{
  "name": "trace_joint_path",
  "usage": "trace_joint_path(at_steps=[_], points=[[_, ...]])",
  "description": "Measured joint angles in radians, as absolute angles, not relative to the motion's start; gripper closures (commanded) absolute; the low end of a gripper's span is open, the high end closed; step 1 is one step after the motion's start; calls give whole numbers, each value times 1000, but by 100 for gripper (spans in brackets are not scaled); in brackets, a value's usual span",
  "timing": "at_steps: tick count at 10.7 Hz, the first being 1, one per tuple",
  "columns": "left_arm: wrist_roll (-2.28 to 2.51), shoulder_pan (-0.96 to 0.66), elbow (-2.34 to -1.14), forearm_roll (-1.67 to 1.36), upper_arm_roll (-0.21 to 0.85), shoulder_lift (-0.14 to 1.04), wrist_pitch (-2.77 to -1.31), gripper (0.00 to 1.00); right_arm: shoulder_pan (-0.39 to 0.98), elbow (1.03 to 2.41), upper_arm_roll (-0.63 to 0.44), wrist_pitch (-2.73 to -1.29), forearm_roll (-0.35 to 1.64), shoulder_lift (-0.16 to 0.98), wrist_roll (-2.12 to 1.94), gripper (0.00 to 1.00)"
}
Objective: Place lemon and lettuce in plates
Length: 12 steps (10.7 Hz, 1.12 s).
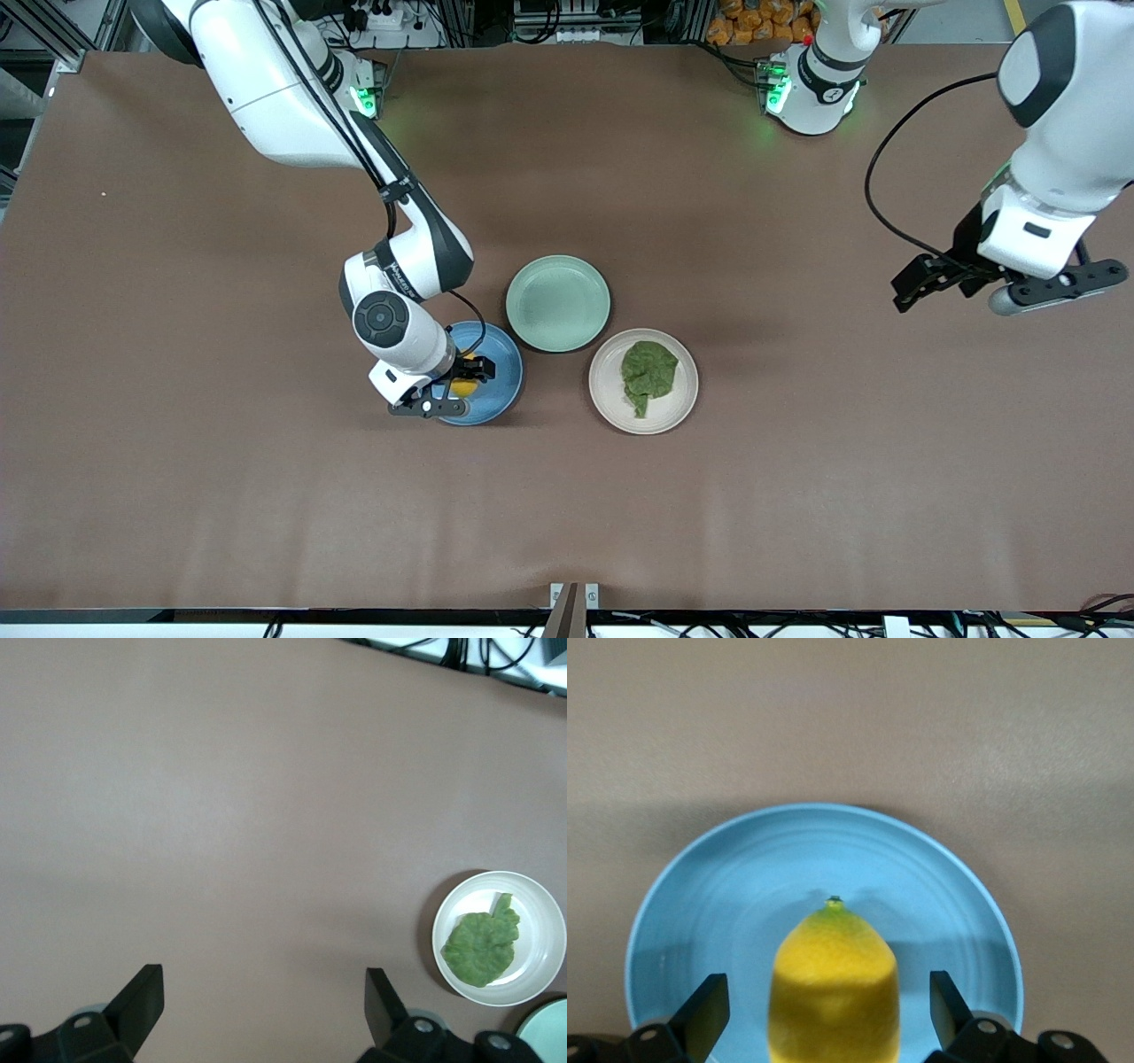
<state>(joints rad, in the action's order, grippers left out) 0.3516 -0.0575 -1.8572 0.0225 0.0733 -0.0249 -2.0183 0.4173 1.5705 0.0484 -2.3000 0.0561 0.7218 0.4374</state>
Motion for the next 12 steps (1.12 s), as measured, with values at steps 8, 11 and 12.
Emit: trace_joint_path(at_steps=[8,11,12], points=[[201,-55,-1642,24,67,-26,-1684,0,324,1398,30,-1928,53,702,356,0],[136,-54,-1547,24,63,-26,-1555,0,257,1396,26,-1775,50,661,263,0],[135,-53,-1536,24,63,-26,-1547,0,224,1396,25,-1726,49,646,243,0]])
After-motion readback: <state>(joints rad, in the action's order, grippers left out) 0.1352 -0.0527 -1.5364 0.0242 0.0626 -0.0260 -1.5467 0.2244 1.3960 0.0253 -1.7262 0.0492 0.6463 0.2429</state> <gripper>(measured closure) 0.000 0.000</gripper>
